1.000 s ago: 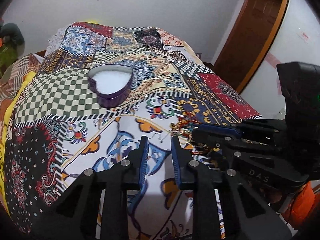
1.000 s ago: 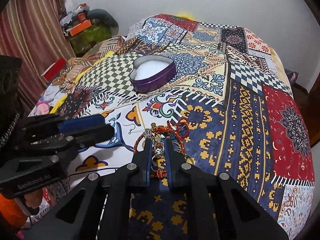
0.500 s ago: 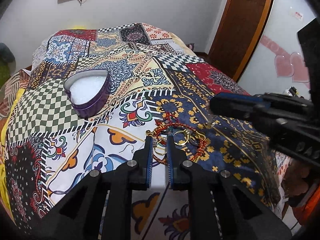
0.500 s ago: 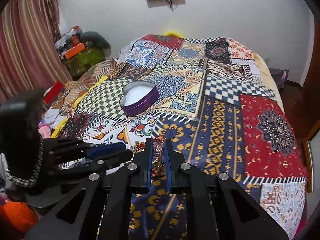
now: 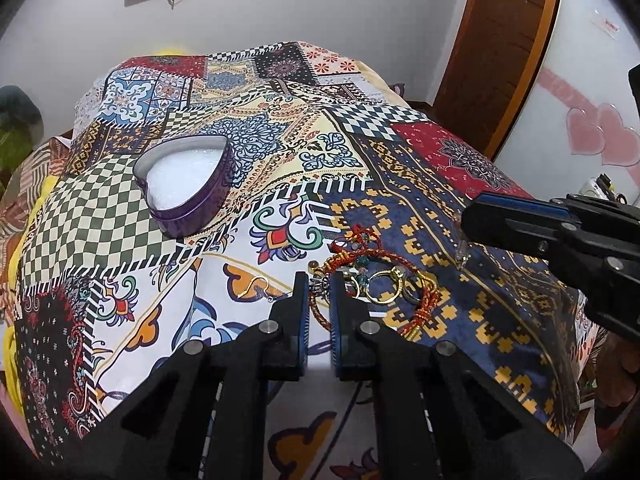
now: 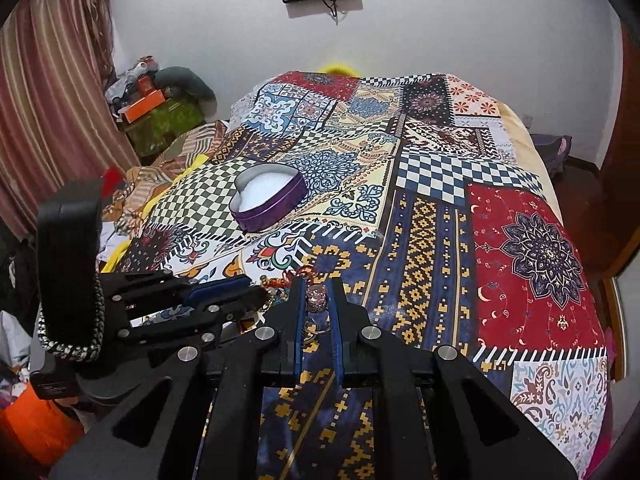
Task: Organize jewelry
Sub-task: 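Carry the ring in the right tool over the purple heart tin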
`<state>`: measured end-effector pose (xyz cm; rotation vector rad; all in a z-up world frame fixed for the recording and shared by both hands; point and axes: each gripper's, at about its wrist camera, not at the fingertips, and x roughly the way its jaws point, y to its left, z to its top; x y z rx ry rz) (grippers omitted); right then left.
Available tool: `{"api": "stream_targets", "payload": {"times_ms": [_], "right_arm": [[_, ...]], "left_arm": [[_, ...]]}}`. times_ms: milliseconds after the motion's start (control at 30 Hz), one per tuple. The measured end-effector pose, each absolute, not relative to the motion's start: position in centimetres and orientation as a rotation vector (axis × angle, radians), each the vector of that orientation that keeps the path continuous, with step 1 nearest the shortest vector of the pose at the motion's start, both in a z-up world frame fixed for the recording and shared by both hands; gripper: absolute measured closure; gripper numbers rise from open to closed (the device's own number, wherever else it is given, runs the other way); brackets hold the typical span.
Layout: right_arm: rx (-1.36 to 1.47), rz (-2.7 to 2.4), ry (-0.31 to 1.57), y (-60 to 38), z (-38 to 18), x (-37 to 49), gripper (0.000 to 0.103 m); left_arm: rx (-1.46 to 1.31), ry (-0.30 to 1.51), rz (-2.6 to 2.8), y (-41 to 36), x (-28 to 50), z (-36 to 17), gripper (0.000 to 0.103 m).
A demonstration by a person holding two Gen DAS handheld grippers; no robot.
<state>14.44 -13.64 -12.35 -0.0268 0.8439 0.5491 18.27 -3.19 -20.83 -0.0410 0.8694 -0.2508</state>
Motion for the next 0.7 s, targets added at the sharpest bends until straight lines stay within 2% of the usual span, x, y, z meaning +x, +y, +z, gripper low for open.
{"api": "stream_targets", "payload": {"times_ms": [333, 700], "right_arm": [[-0.034, 0.542, 0.837, -13.5, -11.6, 14.2, 0.093], [-0.028, 0.546, 0.789, -12.4, -8.9, 14.2, 0.093]], "left_arm": [[-0.046, 0.818, -0.236, -2.5, 16.9, -19.0, 0.095], [-0.088, 0.721, -0.196, 0.5, 15.7, -14.7, 0.095]]}}
